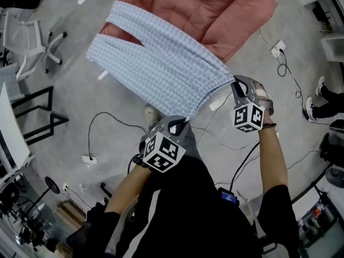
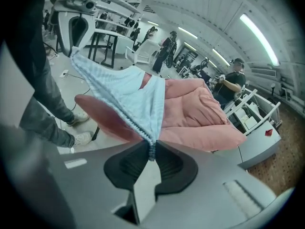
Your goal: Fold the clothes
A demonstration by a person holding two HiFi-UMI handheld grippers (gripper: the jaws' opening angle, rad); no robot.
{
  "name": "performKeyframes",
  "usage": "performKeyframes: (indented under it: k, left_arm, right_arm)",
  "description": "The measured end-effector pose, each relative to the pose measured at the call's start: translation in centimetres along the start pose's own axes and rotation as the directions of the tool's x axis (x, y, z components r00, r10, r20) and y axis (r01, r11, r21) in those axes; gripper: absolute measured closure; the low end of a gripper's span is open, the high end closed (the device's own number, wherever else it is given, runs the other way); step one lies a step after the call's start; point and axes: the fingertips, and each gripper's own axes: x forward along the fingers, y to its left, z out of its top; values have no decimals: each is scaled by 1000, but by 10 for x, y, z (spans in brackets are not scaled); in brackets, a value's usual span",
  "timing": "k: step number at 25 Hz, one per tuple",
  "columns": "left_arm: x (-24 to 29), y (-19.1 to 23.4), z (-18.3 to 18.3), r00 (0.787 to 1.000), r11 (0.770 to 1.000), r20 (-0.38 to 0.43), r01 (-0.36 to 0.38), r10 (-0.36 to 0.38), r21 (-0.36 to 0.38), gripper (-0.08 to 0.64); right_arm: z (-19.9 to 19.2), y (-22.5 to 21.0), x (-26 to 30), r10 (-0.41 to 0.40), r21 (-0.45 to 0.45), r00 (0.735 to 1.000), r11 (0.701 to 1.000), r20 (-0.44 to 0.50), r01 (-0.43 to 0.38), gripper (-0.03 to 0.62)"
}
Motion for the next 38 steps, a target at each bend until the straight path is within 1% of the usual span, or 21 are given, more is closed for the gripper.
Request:
performKeyframes:
  k: [3, 7, 12, 20, 23, 27, 30, 31, 33, 34, 35, 37, 38]
  left_arm:
    - [9, -6, -4, 1000, 1000, -13, 21, -21, 2, 532]
    - [26, -14, -23, 998, 999, -53, 46, -45, 26, 532]
    - [56, -15, -54, 993, 997, -86, 79, -78, 4, 531]
    - [104, -25, -100, 984, 990, -111, 138, -140, -31, 531]
    - [119, -24, -112, 985, 991, -112, 129, -133, -39, 529]
    - [133, -17, -121, 987, 993, -113, 111, -115, -37, 525]
    - [141, -10, -126, 988, 993, -107, 103, -109, -61, 520]
    - [143, -10, -128, 988, 992, -109, 106, -113, -70, 514]
    - [145, -13, -132, 984, 989, -121, 122, -131, -81, 446]
    - [145, -16, -133, 982, 988, -127, 129, -139, -83, 416]
    - [144, -19, -133, 981, 987, -130, 134, -144, -84, 411]
    - [143, -24, -134, 979, 986, -133, 142, -153, -88, 391]
    - [143, -25, -134, 979, 985, -133, 144, -155, -91, 380]
  right_arm:
    - [-12, 9, 6, 5, -58, 1000, 998, -29, -6, 541]
    - [-21, 30, 18, 12, -144, 999, 989, -52, -19, 541]
    - [-37, 52, 41, 35, -197, 996, 979, -85, -51, 541]
    - [-67, 94, 73, 68, -232, 988, 968, -137, -98, 541]
    - [-75, 102, 85, 57, -241, 987, 966, -151, -93, 540]
    - [-68, 103, 97, 53, -232, 989, 969, -140, -84, 538]
    - [-70, 105, 104, 51, -223, 989, 971, -138, -81, 536]
    - [-72, 109, 106, 58, -210, 988, 974, -142, -87, 525]
    - [-79, 118, 106, 88, -174, 984, 978, -158, -116, 460]
    - [-83, 123, 104, 107, -157, 980, 978, -166, -134, 416]
    - [-85, 128, 102, 124, -141, 977, 979, -174, -149, 392]
    - [-88, 135, 97, 145, -113, 973, 979, -179, -167, 370]
    - [-89, 137, 95, 148, -106, 973, 980, -178, -169, 370]
